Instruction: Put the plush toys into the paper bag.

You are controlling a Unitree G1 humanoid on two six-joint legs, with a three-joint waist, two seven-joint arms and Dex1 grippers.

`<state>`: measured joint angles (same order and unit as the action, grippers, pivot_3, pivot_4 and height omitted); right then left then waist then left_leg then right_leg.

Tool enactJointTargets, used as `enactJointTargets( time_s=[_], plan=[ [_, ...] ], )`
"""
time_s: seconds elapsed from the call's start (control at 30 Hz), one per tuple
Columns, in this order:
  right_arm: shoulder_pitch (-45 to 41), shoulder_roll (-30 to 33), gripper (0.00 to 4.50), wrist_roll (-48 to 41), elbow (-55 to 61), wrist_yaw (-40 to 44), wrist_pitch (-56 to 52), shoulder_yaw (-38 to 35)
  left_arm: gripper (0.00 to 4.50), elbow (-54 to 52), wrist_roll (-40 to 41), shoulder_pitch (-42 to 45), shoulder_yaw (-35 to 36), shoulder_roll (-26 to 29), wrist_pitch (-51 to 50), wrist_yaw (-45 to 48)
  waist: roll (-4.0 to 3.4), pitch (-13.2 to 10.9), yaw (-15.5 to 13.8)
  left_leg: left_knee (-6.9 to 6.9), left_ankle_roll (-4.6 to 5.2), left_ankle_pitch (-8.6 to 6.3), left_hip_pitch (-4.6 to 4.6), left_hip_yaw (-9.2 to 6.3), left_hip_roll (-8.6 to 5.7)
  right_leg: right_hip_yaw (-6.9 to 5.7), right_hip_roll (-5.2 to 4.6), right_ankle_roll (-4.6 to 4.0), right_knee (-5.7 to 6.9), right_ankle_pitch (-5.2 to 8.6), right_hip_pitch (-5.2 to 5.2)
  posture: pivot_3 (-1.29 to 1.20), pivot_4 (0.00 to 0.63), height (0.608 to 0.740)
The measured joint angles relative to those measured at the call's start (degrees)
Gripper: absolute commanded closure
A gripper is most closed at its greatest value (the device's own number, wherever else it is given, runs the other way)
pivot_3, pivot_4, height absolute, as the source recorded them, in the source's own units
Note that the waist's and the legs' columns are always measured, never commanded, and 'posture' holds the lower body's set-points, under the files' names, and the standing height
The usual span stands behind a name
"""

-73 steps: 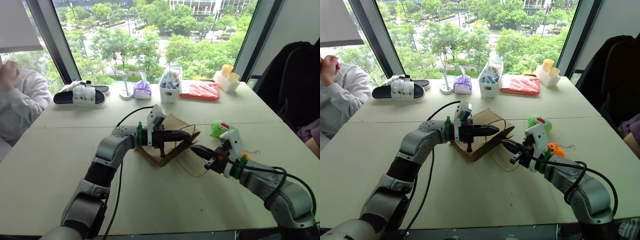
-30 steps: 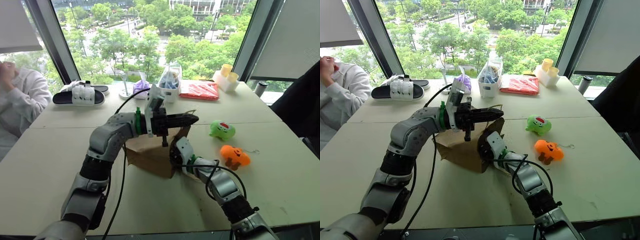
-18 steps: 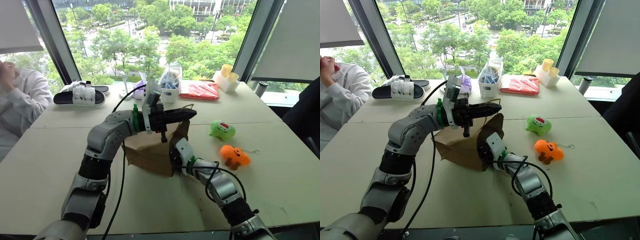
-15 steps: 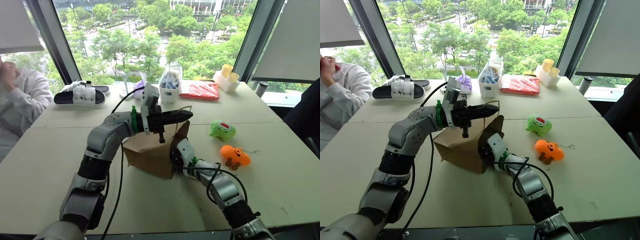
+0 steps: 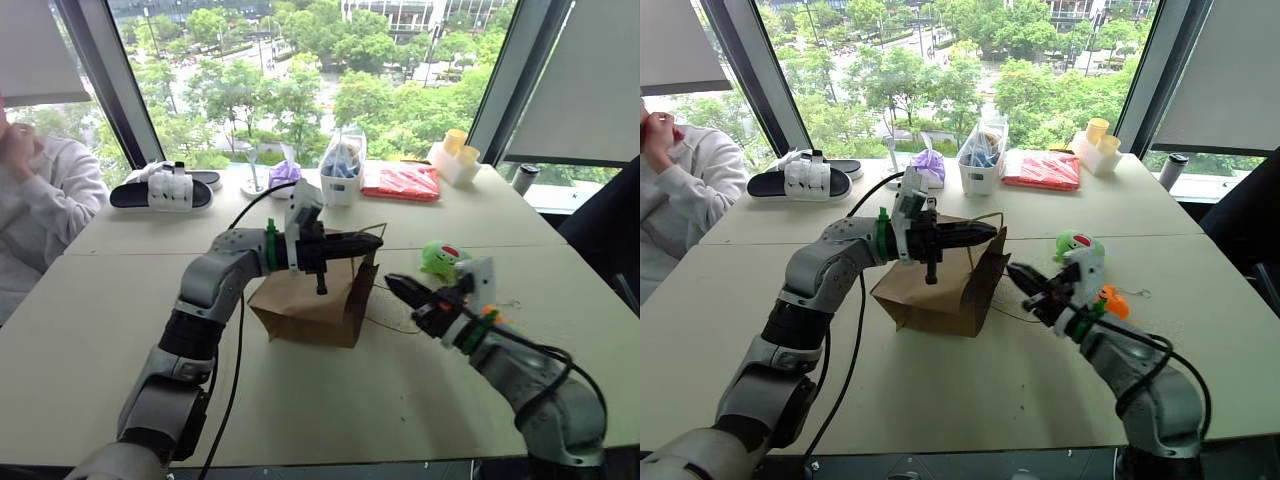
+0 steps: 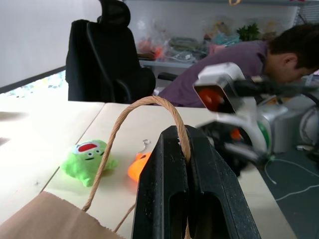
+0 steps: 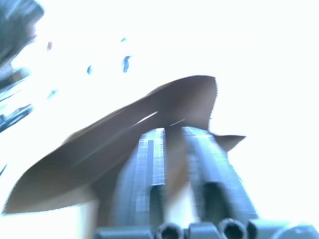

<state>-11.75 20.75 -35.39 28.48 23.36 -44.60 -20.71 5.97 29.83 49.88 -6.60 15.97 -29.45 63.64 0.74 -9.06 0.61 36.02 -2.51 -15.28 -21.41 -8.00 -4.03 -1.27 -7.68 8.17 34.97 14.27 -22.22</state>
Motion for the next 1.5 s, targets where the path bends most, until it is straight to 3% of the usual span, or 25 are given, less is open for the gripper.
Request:
enactJointTargets(
  time_s=[0.13, 0.3, 0.63, 0.7, 0.87, 0.97, 1.2, 1.5],
  plan=[
    [-1.9, 4.2, 0.16, 6.6, -6.6, -6.1, 2.7, -1.9, 4.50, 0.1, 0.1, 0.1, -1.0, -0.3, -0.7, 1.2, 0.00, 0.0, 0.2, -0.04, 0.00, 0.00, 0.01, 0.05, 0.01, 0.01, 0.01, 0.00, 0.05, 0.00, -0.06, 0.00, 0.150, 0.740],
    [0.1, 9.0, 0.07, 17.0, -12.3, -10.4, 4.8, 2.9, 4.50, -0.9, 0.8, 0.1, -1.7, 0.2, -3.3, 2.4, -0.02, 0.0, 0.2, -0.05, 0.01, 0.01, -0.01, 0.09, 0.00, 0.06, 0.00, 0.00, 0.05, 0.00, -0.07, 0.00, 0.150, 0.740],
    [1.1, 12.5, 0.07, 23.7, -19.3, -6.5, 3.9, 13.1, 4.50, -3.8, 2.1, -0.1, -1.8, 0.0, -5.4, 2.1, -0.02, 0.0, 0.1, 0.01, 0.01, 0.01, 0.01, 0.17, 0.00, 0.19, 0.01, 0.00, 0.03, 0.01, -0.04, 0.00, 0.150, 0.740],
    [0.5, 12.6, 0.84, 25.1, -20.5, -6.4, 4.5, 13.5, 4.50, -3.9, 2.1, -0.2, -1.7, 0.0, -5.4, 2.0, -0.01, 0.0, 0.1, 0.01, 0.01, 0.01, 0.01, 0.17, 0.00, 0.19, 0.01, 0.00, 0.01, 0.01, -0.04, 0.00, 0.150, 0.740],
    [0.2, 13.0, 3.27, 27.2, -22.2, -6.3, 6.3, 13.5, 4.50, -3.9, 2.1, -0.7, -1.7, 0.1, -5.4, 1.6, -0.01, 0.0, 0.1, 0.01, 0.01, 0.01, 0.02, 0.16, 0.00, 0.20, 0.02, 0.00, 0.01, 0.01, -0.03, 0.00, 0.150, 0.740],
    [0.2, 12.8, 4.43, 27.8, -22.2, -6.5, 7.2, 13.4, 4.50, -3.9, 2.1, -0.7, -1.7, 0.1, -5.4, 1.6, -0.01, 0.0, 0.1, 0.01, 0.01, 0.01, 0.02, 0.16, 0.00, 0.20, 0.02, 0.00, 0.01, 0.01, -0.03, 0.00, 0.150, 0.740],
    [2.1, 13.0, 4.49, 26.0, -18.3, -2.8, 13.8, 11.0, 4.50, -3.8, 2.7, -0.7, -1.6, 0.3, -5.6, 2.0, -0.03, 0.0, 0.1, 0.00, 0.01, 0.01, 0.00, 0.19, 0.00, 0.26, 0.02, 0.01, 0.00, 0.01, -0.07, 0.00, 0.150, 0.740],
    [0.0, 23.9, 4.49, 20.0, 0.6, 11.1, 15.4, 10.2, 4.50, -1.2, 4.0, 2.1, -1.1, 0.4, -6.5, 3.2, 0.04, 0.0, 0.0, 0.02, 0.02, 0.01, 0.00, 0.18, -0.01, 0.26, 0.04, 0.05, -0.08, 0.03, 0.03, 0.00, 0.150, 0.740]
  ],
)
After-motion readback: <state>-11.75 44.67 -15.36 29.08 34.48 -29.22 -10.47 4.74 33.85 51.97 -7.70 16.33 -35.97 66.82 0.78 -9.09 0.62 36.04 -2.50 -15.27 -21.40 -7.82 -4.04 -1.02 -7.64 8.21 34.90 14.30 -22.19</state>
